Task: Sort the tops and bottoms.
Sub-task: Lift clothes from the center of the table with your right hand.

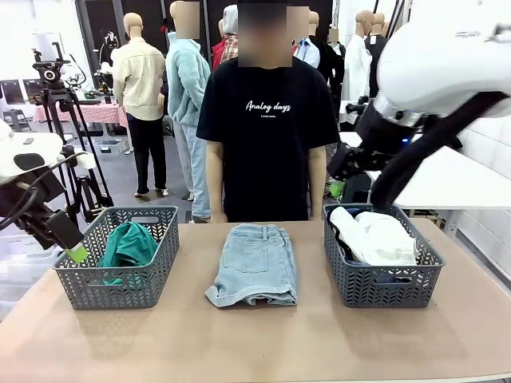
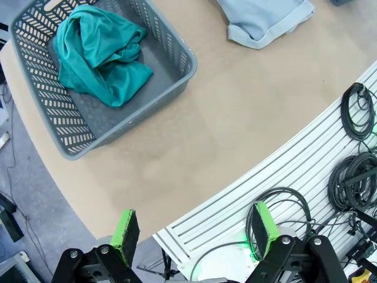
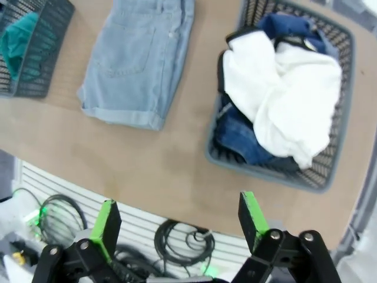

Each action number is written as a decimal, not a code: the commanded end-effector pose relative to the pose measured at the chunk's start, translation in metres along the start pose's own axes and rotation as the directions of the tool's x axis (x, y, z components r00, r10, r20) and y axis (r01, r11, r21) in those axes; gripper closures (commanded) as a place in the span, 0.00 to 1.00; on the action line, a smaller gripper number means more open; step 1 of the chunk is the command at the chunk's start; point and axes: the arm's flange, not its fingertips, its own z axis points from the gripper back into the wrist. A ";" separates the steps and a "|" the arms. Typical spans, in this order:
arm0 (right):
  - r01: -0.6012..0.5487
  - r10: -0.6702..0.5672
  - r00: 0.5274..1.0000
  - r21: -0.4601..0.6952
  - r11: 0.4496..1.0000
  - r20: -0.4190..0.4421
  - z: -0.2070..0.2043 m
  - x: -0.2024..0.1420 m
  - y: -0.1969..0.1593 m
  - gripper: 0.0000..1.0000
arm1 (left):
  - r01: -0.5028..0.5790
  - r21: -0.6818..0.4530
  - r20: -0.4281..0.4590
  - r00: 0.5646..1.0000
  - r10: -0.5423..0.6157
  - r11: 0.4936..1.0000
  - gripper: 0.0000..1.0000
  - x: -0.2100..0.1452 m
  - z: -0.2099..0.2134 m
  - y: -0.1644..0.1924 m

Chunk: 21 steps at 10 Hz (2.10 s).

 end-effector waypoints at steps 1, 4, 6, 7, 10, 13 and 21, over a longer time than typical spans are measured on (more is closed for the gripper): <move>0.049 -0.049 0.999 0.015 0.999 -0.010 -0.036 0.064 0.024 0.00 | 0.006 -0.006 -0.001 1.000 -0.006 1.000 0.00 -0.004 -0.003 0.001; 0.058 -0.063 0.996 -0.090 0.994 -0.058 -0.110 0.139 0.068 0.00 | 0.006 -0.006 -0.001 1.000 -0.006 1.000 0.00 -0.004 -0.003 0.001; 0.094 -0.110 0.988 -0.138 0.986 -0.112 -0.157 0.171 0.070 0.00 | 0.006 -0.006 -0.001 1.000 -0.006 1.000 0.00 -0.004 -0.003 0.001; 0.118 -0.133 0.981 -0.116 0.986 -0.138 -0.182 0.178 0.066 0.00 | 0.006 -0.006 -0.001 1.000 -0.006 1.000 0.00 -0.004 -0.003 0.001; 0.096 -0.111 0.985 -0.108 0.989 -0.135 -0.197 0.167 0.057 0.00 | 0.006 -0.006 -0.001 1.000 -0.006 1.000 0.00 -0.004 -0.003 0.001; 0.097 -0.114 0.981 -0.113 0.989 -0.157 -0.205 0.173 0.059 0.00 | 0.006 -0.006 -0.001 1.000 -0.006 1.000 0.00 -0.004 -0.003 0.001; 0.282 -0.302 0.952 -0.241 0.929 -0.052 -0.308 0.159 0.098 0.00 | 0.006 -0.006 -0.001 1.000 -0.006 1.000 0.00 -0.004 -0.003 0.001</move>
